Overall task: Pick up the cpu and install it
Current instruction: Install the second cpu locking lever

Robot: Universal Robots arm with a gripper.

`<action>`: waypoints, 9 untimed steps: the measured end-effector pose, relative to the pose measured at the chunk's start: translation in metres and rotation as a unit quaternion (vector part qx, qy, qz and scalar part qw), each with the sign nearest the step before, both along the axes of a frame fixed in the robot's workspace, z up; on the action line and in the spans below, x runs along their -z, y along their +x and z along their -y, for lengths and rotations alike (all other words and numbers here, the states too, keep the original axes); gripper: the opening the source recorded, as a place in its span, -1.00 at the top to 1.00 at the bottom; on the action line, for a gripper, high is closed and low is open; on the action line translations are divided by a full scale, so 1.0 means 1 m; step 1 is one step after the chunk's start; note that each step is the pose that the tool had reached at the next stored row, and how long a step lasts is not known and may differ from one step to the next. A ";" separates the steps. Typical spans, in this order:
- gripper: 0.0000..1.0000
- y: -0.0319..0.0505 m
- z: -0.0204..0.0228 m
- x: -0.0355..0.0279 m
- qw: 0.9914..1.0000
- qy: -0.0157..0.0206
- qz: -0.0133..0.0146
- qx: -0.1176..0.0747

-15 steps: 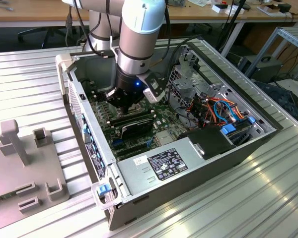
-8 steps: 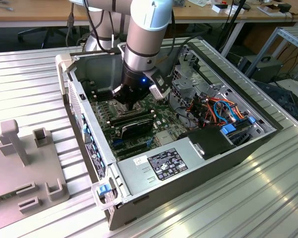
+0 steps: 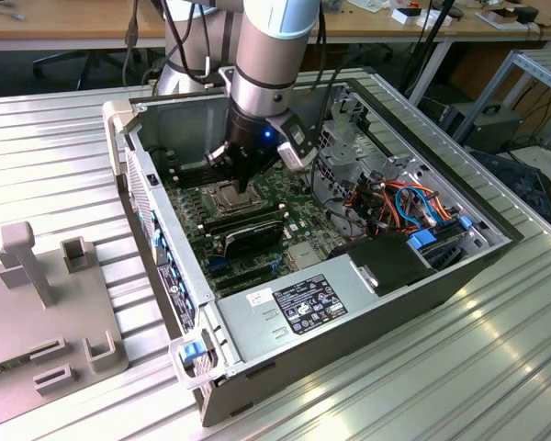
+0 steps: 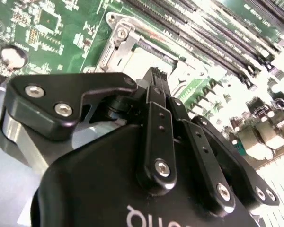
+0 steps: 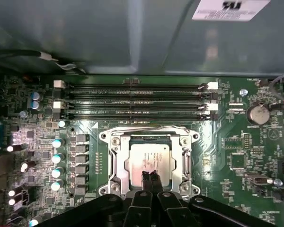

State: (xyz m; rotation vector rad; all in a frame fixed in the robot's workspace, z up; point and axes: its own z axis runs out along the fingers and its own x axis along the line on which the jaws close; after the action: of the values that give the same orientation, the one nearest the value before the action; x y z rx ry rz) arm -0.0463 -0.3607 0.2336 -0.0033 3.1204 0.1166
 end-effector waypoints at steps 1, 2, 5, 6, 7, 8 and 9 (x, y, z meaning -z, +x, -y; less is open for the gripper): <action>0.79 0.0000 -0.0001 -0.0020 1.000 0.000 0.000 0.000; 0.79 0.0000 -0.0002 -0.0039 1.000 0.000 0.000 0.000; 0.79 -0.0001 -0.0003 -0.0102 1.000 0.000 0.000 0.000; 0.79 -0.0001 -0.0003 -0.0115 1.000 0.000 0.000 0.000; 0.79 -0.0001 -0.0003 -0.0118 1.000 0.000 0.000 0.000; 0.79 0.0000 -0.0003 -0.0118 1.000 0.000 0.000 0.000; 0.79 0.0000 -0.0003 -0.0119 1.000 0.000 0.000 0.000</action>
State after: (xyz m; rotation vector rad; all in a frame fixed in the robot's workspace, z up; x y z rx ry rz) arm -0.0464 -0.3604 0.2455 -0.0031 3.1203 0.1172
